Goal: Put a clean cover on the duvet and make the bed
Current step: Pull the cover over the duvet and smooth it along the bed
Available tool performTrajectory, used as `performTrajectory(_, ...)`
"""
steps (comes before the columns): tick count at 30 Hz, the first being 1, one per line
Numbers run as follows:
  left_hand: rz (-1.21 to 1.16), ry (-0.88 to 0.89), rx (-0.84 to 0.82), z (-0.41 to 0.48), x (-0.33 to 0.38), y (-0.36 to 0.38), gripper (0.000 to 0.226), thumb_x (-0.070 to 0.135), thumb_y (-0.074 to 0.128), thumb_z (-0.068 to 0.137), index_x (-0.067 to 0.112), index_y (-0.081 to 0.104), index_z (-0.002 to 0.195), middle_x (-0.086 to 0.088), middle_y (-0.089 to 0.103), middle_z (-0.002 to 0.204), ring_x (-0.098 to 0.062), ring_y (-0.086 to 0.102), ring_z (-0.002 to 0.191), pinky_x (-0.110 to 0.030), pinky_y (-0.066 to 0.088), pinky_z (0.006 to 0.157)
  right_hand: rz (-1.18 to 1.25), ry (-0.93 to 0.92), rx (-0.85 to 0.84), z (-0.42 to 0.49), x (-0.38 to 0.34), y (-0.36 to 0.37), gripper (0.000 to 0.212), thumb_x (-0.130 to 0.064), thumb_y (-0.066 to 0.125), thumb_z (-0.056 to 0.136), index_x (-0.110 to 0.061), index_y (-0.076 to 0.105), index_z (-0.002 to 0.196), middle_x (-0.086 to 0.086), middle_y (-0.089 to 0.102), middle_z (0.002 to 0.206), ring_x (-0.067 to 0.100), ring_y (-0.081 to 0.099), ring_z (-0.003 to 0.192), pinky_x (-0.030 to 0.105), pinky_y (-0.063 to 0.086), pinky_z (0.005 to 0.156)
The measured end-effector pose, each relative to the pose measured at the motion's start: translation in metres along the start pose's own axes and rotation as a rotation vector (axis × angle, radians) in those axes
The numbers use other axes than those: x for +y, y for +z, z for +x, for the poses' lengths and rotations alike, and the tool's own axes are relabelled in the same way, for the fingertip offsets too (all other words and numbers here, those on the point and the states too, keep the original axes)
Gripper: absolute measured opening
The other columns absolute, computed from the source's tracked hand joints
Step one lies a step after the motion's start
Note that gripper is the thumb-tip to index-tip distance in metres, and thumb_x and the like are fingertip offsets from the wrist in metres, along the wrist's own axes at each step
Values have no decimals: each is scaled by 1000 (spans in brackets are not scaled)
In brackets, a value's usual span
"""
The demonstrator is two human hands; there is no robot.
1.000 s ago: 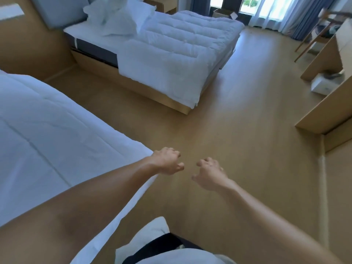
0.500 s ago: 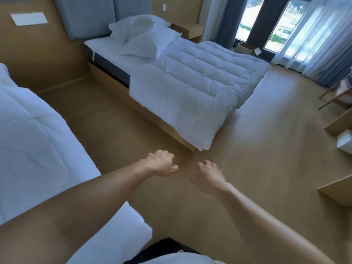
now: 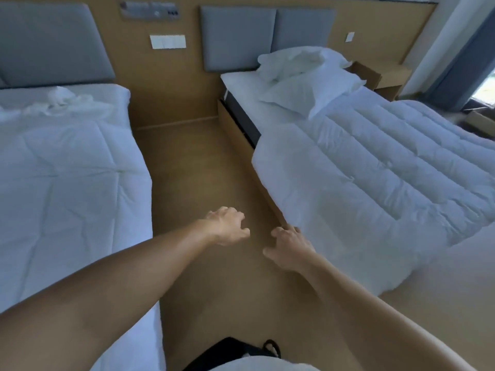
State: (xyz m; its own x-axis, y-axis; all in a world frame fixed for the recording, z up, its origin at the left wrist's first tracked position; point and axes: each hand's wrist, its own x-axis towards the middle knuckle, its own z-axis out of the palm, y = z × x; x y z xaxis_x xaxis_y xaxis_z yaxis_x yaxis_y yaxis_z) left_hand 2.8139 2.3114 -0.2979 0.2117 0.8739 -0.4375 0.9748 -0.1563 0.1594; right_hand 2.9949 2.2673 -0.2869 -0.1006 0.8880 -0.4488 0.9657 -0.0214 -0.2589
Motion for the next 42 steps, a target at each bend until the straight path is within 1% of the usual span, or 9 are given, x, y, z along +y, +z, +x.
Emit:
performTrajectory(3, -63, -89, 59, 36, -20, -30, 65, 54, 40, 92, 20, 41, 148, -2, 38, 155, -21, 31, 144, -44, 33, 113, -61, -100, 3, 63, -11, -39, 56, -39, 51, 92, -19, 44, 144, 4, 39, 147, 27, 32, 138, 42, 34, 110)
performTrajectory(7, -127, -193, 59, 64, -63, -55, 63, 54, 40, 96, 20, 38, 150, -2, 35, 157, -22, 28, 145, -45, 34, 113, -153, -238, -58, 135, -52, -64, 58, -43, 51, 94, -20, 42, 146, 3, 36, 150, 26, 32, 138, 43, 34, 110)
performTrajectory(11, -193, -318, 85, 107, -130, -77, 64, 54, 40, 97, 18, 37, 150, -3, 34, 158, -23, 28, 145, -46, 32, 114, -219, -351, -87, 217, -110, -82, 58, -42, 51, 93, -21, 42, 146, 3, 37, 149, 25, 32, 138, 41, 35, 108)
performTrajectory(21, -216, -437, 138, 207, -305, -185, 60, 49, 37, 99, 17, 35, 150, -3, 28, 160, -23, 22, 147, -46, 28, 115, -261, -484, -58, 393, -272, -150, 50, -40, 50, 92, -20, 49, 138, 0, 39, 146, 23, 34, 133, 38, 37, 106)
performTrajectory(23, -228, -466, 133, 221, -330, -205, 57, 48, 37, 99, 15, 40, 145, -4, 33, 156, -24, 28, 143, -46, 32, 112, -264, -516, -65, 421, -298, -159, 51, -42, 51, 92, -21, 49, 138, 0, 39, 146, 23, 34, 134, 39, 37, 107)
performTrajectory(27, -230, -514, 113, 262, -376, -237, 47, 46, 41, 97, 9, 52, 124, -8, 47, 139, -27, 42, 127, -45, 40, 102, -268, -575, -75, 485, -343, -175, 55, -45, 52, 92, -23, 46, 142, -1, 37, 148, 22, 32, 137, 38, 35, 109)
performTrajectory(32, -273, -586, 136, 330, -440, -277, 50, 46, 41, 96, 11, 50, 130, -8, 45, 143, -28, 40, 131, -44, 37, 105, -281, -657, -80, 584, -405, -203, 56, -44, 53, 93, -23, 45, 144, -1, 36, 150, 22, 30, 139, 39, 35, 109)
performTrajectory(35, -317, -659, 154, 364, -478, -307, 57, 47, 40, 96, 15, 43, 144, -6, 39, 151, -27, 34, 139, -44, 32, 110, -282, -720, -77, 642, -444, -229, 56, -44, 53, 93, -23, 45, 144, -1, 37, 149, 22, 32, 138, 39, 35, 110)
performTrajectory(42, -395, -774, 207, 420, -564, -359, 61, 49, 42, 98, 16, 39, 148, -6, 37, 154, -25, 30, 143, -45, 30, 114, -350, -832, -122, 740, -534, -271, 54, -43, 55, 93, -20, 47, 141, 1, 40, 145, 24, 35, 136, 41, 36, 110)
